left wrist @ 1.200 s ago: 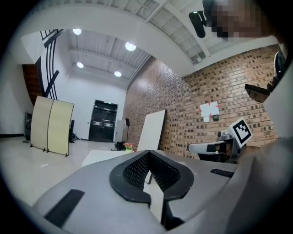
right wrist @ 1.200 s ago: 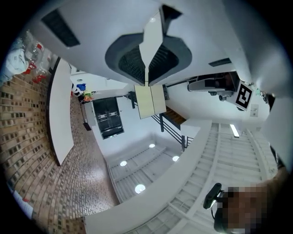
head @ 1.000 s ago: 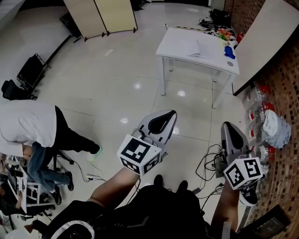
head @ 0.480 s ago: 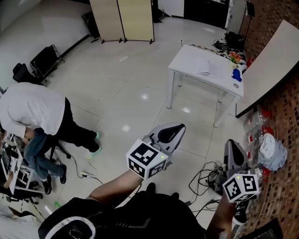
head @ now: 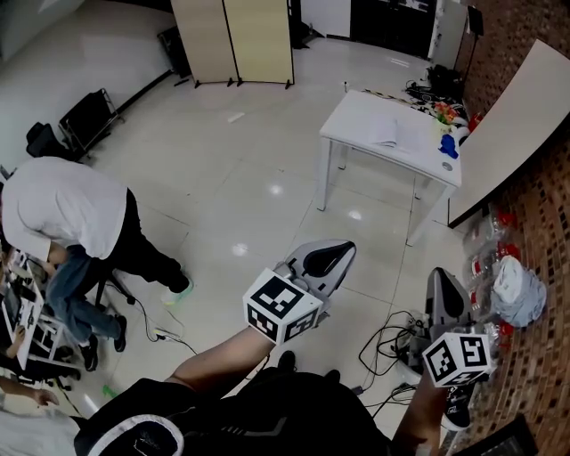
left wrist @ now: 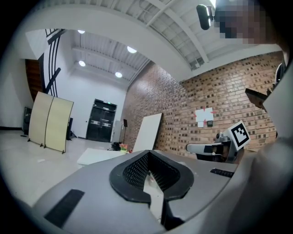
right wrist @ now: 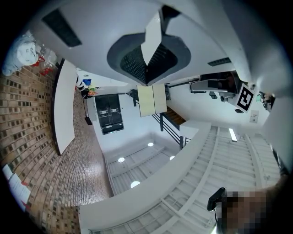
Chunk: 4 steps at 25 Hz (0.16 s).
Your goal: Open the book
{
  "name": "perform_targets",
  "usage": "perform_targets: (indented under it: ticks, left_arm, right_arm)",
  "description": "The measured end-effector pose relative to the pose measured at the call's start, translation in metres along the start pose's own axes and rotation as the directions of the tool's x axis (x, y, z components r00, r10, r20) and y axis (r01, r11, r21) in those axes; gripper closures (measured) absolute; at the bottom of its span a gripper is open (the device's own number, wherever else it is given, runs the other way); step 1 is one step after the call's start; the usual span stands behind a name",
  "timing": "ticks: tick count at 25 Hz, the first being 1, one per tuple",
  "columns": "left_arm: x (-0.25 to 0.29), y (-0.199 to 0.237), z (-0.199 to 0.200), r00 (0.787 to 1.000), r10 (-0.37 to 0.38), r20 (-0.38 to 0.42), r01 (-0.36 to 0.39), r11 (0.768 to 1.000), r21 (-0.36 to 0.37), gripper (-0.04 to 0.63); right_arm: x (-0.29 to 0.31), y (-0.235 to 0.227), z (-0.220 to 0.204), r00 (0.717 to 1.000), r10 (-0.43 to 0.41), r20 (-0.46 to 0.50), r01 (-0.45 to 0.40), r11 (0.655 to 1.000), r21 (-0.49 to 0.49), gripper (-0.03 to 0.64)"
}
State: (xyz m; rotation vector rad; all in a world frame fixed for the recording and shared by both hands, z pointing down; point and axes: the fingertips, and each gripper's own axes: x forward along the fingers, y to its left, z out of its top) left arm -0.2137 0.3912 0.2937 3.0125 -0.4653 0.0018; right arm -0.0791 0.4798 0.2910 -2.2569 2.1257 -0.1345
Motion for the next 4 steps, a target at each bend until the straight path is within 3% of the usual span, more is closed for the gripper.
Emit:
perform_targets:
  ticks: [4]
  left_arm:
    - [0.0018, -0.0055, -0.0028, 1.0, 0.004, -0.004, -0.004, 1.0, 0.014, 0.6]
  right_arm:
    - [-0.0042, -0.0027, -0.0059, 1.0, -0.008, -0.012, 0.008, 1.0, -0.016, 0.614]
